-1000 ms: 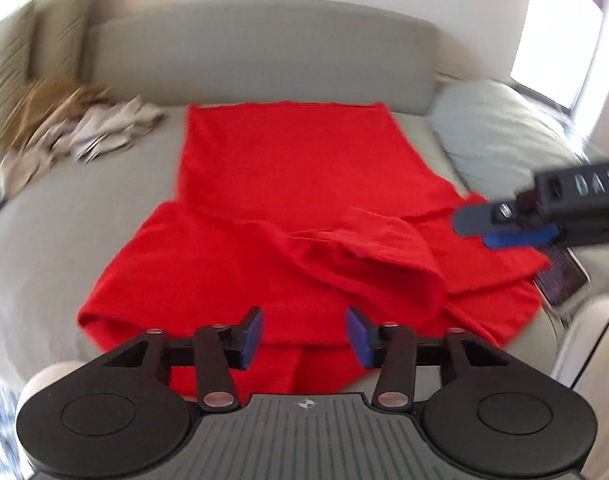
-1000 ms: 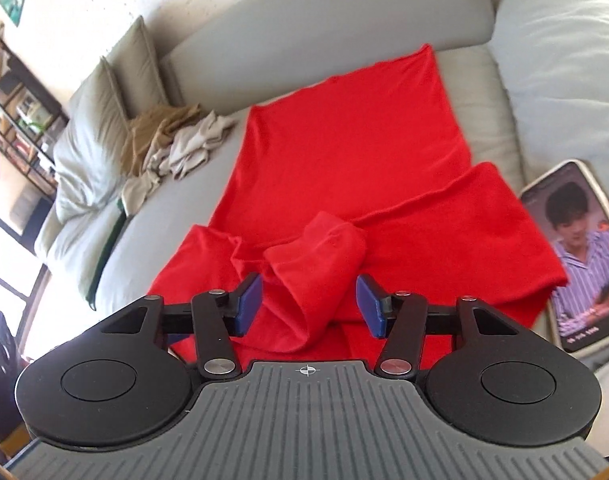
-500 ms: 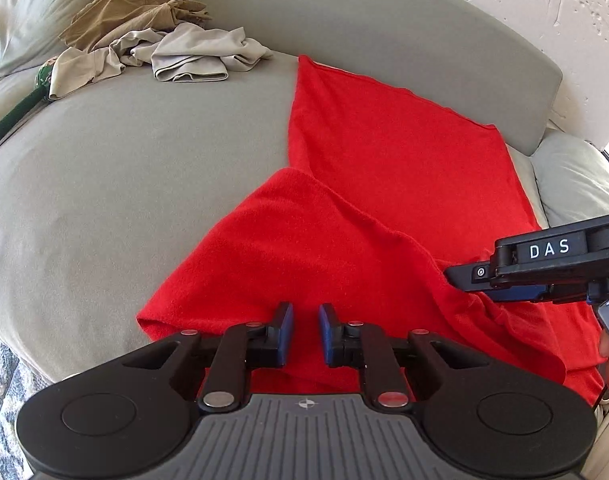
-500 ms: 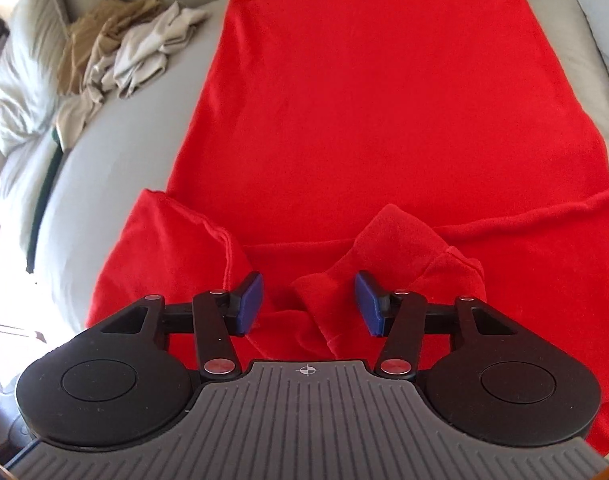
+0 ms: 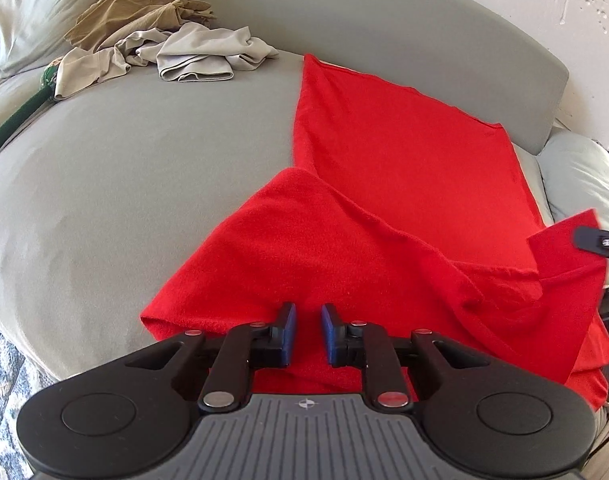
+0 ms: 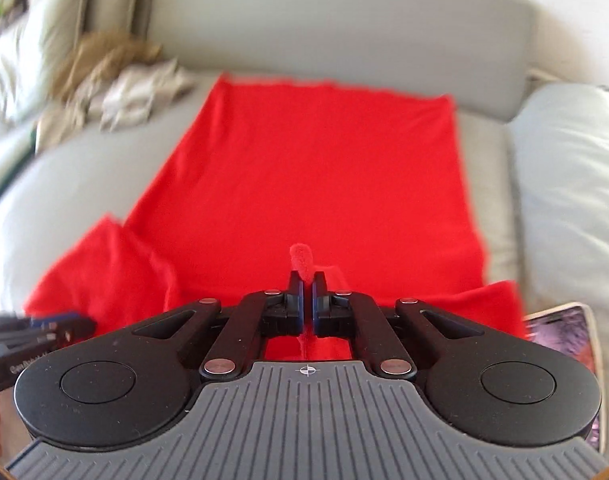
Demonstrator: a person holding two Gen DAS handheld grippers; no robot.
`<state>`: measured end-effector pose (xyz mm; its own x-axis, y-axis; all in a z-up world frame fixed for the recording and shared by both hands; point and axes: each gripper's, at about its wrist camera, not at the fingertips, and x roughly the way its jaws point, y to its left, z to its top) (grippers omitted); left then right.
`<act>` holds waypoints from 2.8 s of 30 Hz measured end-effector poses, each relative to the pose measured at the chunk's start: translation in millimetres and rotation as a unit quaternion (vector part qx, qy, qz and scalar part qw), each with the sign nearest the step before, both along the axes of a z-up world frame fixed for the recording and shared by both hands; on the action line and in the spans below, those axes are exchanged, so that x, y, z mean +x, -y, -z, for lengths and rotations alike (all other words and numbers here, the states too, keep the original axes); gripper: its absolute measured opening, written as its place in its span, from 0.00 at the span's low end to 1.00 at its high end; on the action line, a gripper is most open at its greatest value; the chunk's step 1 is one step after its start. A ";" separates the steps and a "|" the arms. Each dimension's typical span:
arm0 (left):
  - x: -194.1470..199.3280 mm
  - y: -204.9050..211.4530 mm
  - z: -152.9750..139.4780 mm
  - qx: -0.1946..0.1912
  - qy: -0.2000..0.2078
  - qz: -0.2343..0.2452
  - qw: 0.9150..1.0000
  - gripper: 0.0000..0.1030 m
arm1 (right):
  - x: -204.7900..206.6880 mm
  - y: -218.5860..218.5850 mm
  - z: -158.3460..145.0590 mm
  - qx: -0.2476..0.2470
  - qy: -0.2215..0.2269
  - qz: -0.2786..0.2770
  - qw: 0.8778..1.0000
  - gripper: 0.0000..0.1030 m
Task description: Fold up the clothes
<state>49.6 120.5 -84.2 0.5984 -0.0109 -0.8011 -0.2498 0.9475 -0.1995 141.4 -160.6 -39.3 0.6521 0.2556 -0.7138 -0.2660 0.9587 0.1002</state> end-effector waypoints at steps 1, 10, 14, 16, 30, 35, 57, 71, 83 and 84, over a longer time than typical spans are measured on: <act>-2.2 -0.1 -0.4 -0.003 0.002 -0.004 1.000 0.17 | -5.1 19.1 -5.1 0.028 0.017 0.013 0.999 0.03; -8.6 7.5 -1.3 0.008 -0.003 -0.001 1.000 0.20 | -41.3 120.5 70.8 0.095 -0.077 0.124 0.985 0.06; -7.9 11.3 -1.0 0.015 -0.006 0.002 1.000 0.21 | -56.7 128.0 74.7 0.104 -0.074 0.129 0.983 0.33; -7.4 13.4 -0.9 0.020 -0.008 0.003 1.000 0.21 | -62.0 131.5 73.0 0.107 -0.072 0.129 0.983 0.40; -16.3 14.7 -21.9 0.053 0.024 0.011 0.998 0.38 | -92.9 146.0 42.1 0.100 -0.024 0.140 0.985 0.40; 3.5 -16.1 -26.4 0.075 0.042 -0.033 0.996 0.47 | -54.9 134.3 51.5 0.071 -0.029 0.116 0.990 0.40; 43.6 -42.3 -7.8 0.021 0.093 0.039 0.995 0.01 | -26.7 74.6 55.6 -0.059 0.058 0.021 0.996 0.08; 41.7 -48.0 -8.9 0.042 0.068 -0.043 0.996 0.30 | 8.6 77.9 71.2 -0.091 -0.015 0.125 0.988 0.39; -22.9 17.2 -28.7 0.022 -0.008 0.040 0.999 0.36 | -116.5 115.0 29.2 0.126 0.014 0.131 0.983 0.31; -25.3 25.2 -25.7 0.016 -0.014 0.051 0.998 0.37 | -116.5 109.6 31.6 0.122 0.009 0.121 0.985 0.31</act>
